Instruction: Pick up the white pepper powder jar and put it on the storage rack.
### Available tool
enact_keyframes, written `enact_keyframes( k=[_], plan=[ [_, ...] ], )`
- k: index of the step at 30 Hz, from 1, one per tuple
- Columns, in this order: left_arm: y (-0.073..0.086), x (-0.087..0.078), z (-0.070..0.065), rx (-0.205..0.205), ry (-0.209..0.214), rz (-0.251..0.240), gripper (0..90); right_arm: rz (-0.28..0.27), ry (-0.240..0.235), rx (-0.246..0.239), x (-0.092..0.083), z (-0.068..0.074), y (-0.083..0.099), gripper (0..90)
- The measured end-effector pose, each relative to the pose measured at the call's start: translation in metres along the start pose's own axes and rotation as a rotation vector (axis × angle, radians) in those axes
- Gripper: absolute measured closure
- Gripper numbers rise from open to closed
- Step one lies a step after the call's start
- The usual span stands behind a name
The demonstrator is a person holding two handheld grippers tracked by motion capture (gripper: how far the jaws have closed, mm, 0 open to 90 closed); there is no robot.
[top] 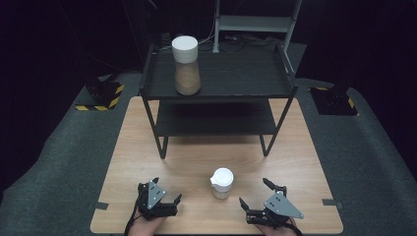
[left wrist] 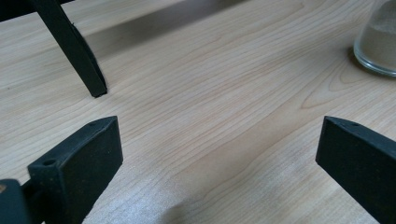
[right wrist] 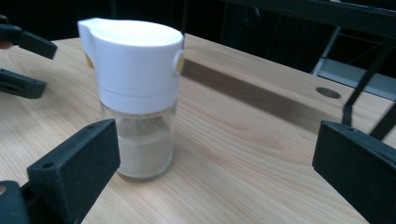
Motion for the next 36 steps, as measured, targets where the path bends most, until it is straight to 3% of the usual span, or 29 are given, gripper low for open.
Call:
enact_keyframes(
  k=[16,22,29,36],
  plan=[
    [-0.001,0.0,0.0,0.024,0.009,0.011,0.5,-0.003,-0.063,0.013,0.032,0.021,-0.019,0.0],
    [-0.001,0.001,0.001,0.018,0.01,0.015,0.5,0.036,-0.067,0.027,0.046,0.026,-0.021,0.0],
    [-0.001,0.001,0.001,0.024,0.017,0.019,0.7,0.064,-0.061,0.049,0.063,0.031,-0.018,0.5],
    [-0.001,0.001,0.002,0.02,0.015,0.018,0.7,0.026,-0.066,0.084,0.067,0.031,-0.006,2.8]
  ],
)
Point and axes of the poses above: each handheld gripper's, and its own axes: x roughly forward along the jaws, y roughly out of its underside, z roughly to its left, the point moved 7 cm from there along x, roughly forward along the jaws, and after that the axes turned 2 degrees about -y, right-handed, at the moved point
